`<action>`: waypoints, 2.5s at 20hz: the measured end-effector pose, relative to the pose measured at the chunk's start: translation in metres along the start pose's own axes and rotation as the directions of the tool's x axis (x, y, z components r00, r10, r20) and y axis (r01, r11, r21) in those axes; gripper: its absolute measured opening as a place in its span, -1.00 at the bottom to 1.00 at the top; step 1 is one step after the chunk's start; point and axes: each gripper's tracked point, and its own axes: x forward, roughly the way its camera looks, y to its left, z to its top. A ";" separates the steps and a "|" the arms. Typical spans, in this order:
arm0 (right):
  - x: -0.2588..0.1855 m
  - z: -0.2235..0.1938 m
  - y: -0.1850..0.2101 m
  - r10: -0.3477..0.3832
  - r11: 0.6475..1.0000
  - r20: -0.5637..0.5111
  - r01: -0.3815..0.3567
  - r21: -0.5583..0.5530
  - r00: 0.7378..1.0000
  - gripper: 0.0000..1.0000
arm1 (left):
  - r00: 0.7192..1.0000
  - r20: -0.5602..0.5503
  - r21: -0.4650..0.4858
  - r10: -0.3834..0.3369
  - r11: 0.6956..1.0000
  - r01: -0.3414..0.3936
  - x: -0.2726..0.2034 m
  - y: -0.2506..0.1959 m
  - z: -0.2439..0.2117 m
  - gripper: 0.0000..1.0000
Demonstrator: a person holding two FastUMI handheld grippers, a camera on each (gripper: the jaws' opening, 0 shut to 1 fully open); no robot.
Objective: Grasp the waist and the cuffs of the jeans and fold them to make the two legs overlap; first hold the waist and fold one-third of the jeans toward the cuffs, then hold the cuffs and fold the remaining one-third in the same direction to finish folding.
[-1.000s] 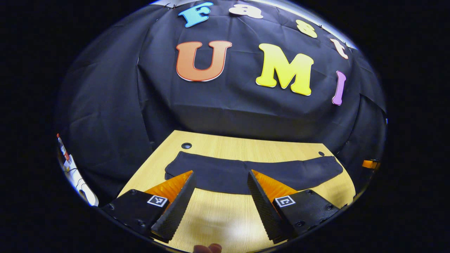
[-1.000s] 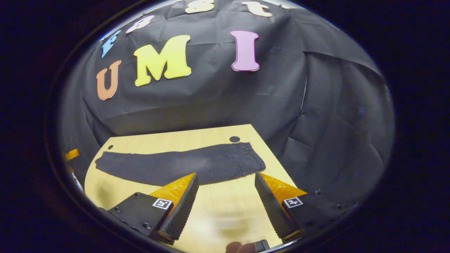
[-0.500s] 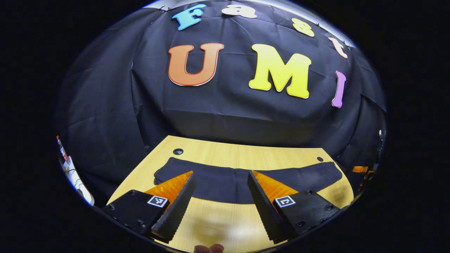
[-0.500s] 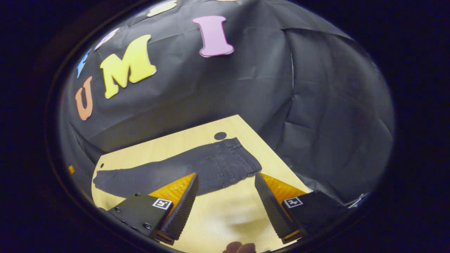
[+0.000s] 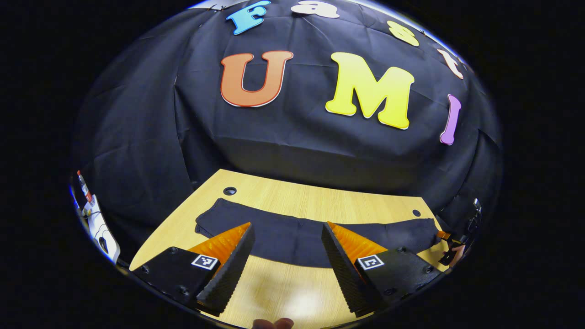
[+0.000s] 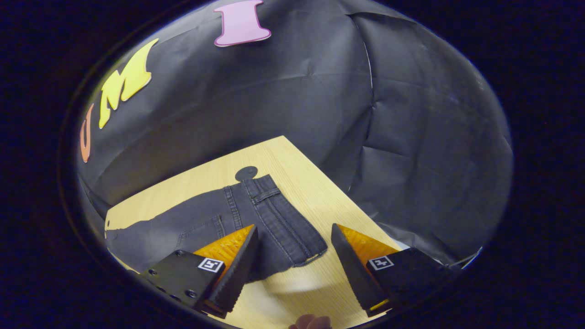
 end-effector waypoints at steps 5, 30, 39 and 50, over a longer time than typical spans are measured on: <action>0.011 -0.007 -0.001 0.044 0.999 -0.011 -0.044 -0.013 0.999 0.92 | 1.000 -0.002 -0.010 0.017 1.000 -0.017 -0.002 0.006 0.001 0.89; -0.161 0.101 0.177 0.192 0.972 0.146 -0.167 -0.167 0.971 -1.00 | 0.978 0.201 -0.050 0.056 0.998 -0.047 -0.012 0.110 0.033 0.89; -0.237 0.043 0.428 0.420 0.863 0.120 -0.354 -0.361 0.900 -1.00 | 0.956 0.289 -0.054 0.049 0.998 -0.035 -0.019 0.173 0.044 0.89; -0.161 -0.160 0.558 0.345 0.766 0.003 -0.279 -0.579 0.939 -0.98 | 0.965 0.236 -0.209 0.115 0.976 -0.065 -0.029 0.250 0.005 0.94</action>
